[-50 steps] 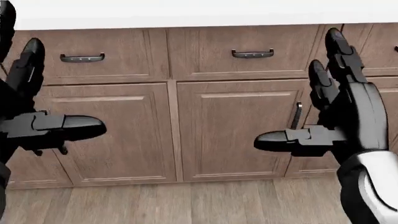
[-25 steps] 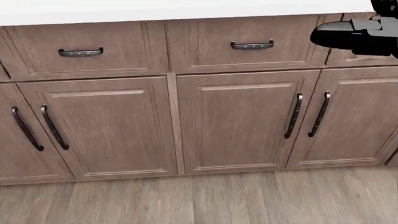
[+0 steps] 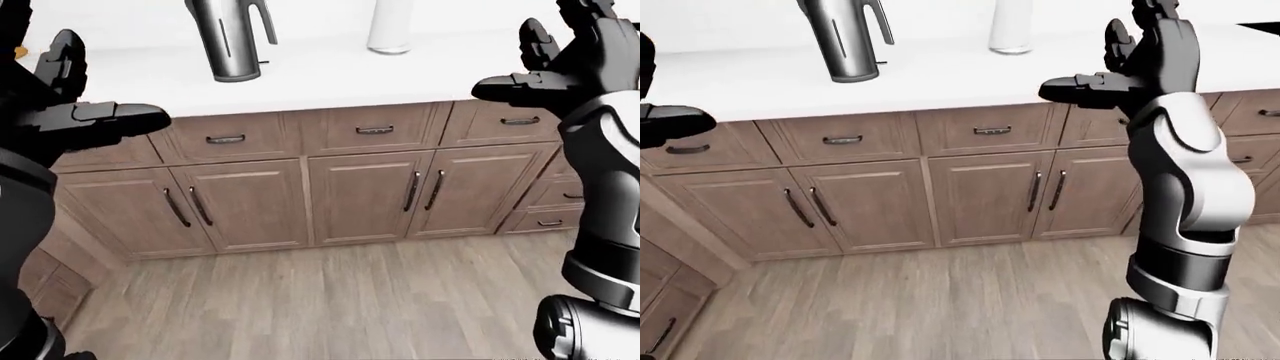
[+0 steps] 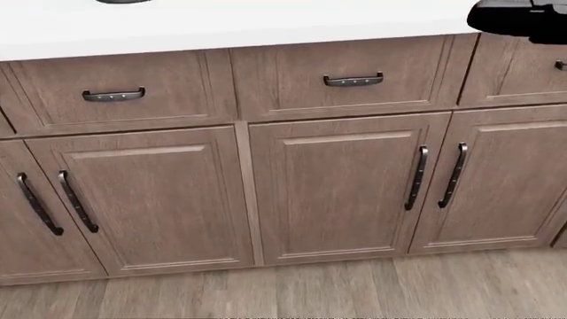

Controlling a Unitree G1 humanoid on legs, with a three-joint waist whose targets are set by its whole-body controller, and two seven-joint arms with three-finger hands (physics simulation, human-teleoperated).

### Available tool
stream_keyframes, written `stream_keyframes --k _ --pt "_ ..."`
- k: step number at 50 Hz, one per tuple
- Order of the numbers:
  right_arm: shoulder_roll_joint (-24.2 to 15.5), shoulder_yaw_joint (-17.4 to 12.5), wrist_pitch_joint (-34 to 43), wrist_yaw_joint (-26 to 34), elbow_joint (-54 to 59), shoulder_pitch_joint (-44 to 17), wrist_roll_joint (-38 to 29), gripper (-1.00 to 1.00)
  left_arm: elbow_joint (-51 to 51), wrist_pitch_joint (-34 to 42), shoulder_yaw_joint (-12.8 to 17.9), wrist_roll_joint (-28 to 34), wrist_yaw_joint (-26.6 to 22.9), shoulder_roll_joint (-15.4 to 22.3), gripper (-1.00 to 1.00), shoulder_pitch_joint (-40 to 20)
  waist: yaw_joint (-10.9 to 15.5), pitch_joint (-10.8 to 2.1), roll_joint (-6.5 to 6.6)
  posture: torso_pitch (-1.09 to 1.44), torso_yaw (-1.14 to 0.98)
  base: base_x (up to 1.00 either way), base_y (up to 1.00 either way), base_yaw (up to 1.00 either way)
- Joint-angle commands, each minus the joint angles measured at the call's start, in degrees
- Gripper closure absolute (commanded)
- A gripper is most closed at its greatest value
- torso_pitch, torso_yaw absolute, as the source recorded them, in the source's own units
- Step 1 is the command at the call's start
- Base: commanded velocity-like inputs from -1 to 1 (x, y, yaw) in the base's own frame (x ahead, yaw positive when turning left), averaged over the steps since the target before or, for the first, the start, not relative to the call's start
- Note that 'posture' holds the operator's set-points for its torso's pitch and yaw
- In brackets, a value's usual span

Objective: Press the button to open the lid of the electric kettle.

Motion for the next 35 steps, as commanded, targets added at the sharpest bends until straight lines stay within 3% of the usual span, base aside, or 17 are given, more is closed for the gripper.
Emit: stream_keyframes --k 1,3,5,7,11,13,14,16,17,20,25,28,29,30,31,32,35 --pt "-0.49 0.06 -1.37 0.43 -1.78 -2.06 0.52 -1.00 -0.50 -1.46 1.50 0.07 0.58 1.32 -1.00 -1.23 0.26 -1.27 0.96 0.00 0.00 0.20 0.00 0.00" --pt "-0.26 0.31 -1.37 0.29 -1.84 -1.98 0.50 -1.00 -0.39 -1.67 1.21 -0.10 0.77 1.39 -1.00 -1.32 0.55 -1.29 -0.09 0.00 0.00 0.20 0.00 0.00" --pt "-0.32 0.26 -1.00 0.35 -1.88 -2.23 0.67 -1.00 -0.35 -1.71 1.29 -0.28 0.83 1.53 -1.00 -1.26 0.42 -1.11 0.47 0.00 0.00 0.21 0.00 0.00" --pt "-0.48 0.22 -0.78 0.39 -1.96 -2.55 0.83 -1.00 -0.34 -1.74 1.25 -0.43 0.97 1.69 -1.00 -1.33 0.53 -1.67 -0.25 0.00 0.00 0.21 0.00 0.00" --pt "-0.58 0.28 -0.85 0.48 -1.79 -2.73 0.84 -1.00 -0.37 -2.01 1.11 -0.39 0.99 1.74 -1.00 -1.06 1.04 -1.19 -2.27 0.00 0.00 0.21 0.00 0.00" --pt "-0.68 0.22 -0.71 0.52 -1.92 -2.74 0.89 -1.00 -0.39 -1.85 1.28 -0.66 1.16 1.84 -1.00 -1.26 1.42 -1.40 -4.17 0.00 0.00 0.21 0.00 0.00" --pt "-0.72 0.23 -0.68 0.54 -2.01 -2.70 0.87 -1.00 -0.48 -1.90 1.22 -0.66 1.16 1.79 -1.00 -1.12 1.57 -1.82 -5.82 0.00 0.00 0.20 0.00 0.00" --pt "-0.94 0.11 -0.48 0.58 -1.88 -3.06 0.98 -1.00 -0.39 -1.88 1.43 -0.79 1.16 1.99 -1.00 -1.14 0.99 -1.42 -5.12 0.00 0.00 0.20 0.00 0.00" --pt "-1.04 0.20 -0.50 0.61 -1.79 -3.16 0.90 -1.00 -0.36 -1.87 1.37 -0.86 1.19 2.06 -1.00 -1.22 1.21 -1.09 -5.93 0.00 0.00 0.20 0.01 0.00" --pt "-1.18 0.15 -0.39 0.69 -1.69 -3.38 0.99 -1.00 -0.38 -1.59 1.62 -1.31 1.35 2.44 -1.00 -1.47 0.74 -1.55 -5.18 0.00 0.00 0.21 0.05 0.00" --pt "-1.28 0.30 0.66 0.50 -2.42 -4.09 1.44 -1.00 -0.13 -1.54 1.90 -2.32 2.05 3.11 -1.00 -1.94 0.48 -0.77 -3.03 0.00 0.00 0.21 0.10 0.00" --pt "-1.38 0.34 0.76 0.44 -2.28 -4.50 1.49 -1.00 0.19 -2.10 1.94 -2.23 2.05 3.35 -1.00 -1.62 -0.10 -1.24 -0.16 0.00 0.00 0.20 0.12 0.00" --pt "-1.60 0.28 1.02 0.39 -2.09 -5.04 1.63 -1.00 0.30 -2.05 2.06 -2.46 2.19 3.64 -1.00 -1.81 -0.31 -1.87 1.46 0.00 0.00 0.20 0.12 0.00" --pt "-1.66 0.28 1.06 0.33 -2.02 -5.22 1.68 -1.00 0.45 -2.17 2.02 -2.48 2.26 3.77 -1.00 -1.86 -0.52 -3.58 3.35 0.00 0.00 0.21 0.12 0.00" --pt "-1.65 0.39 1.03 0.34 -2.19 -5.09 1.65 -1.00 0.54 -2.22 1.96 -2.56 2.33 3.91 -1.00 -1.95 0.27 -1.64 1.22 0.00 0.00 0.20 0.13 0.00" --pt "-1.65 0.36 1.07 0.34 -2.21 -5.07 1.70 -1.00 0.52 -2.30 2.05 -2.63 2.34 3.95 -1.00 -1.80 0.03 -1.10 1.95 0.00 0.00 0.21 0.12 0.00" --pt "-1.85 0.31 1.13 0.42 -2.16 -5.21 1.77 -1.00 0.54 -2.50 1.95 -2.69 2.45 4.00 -1.00 -1.63 0.49 -1.50 0.23 0.00 0.00 0.20 0.14 0.00"
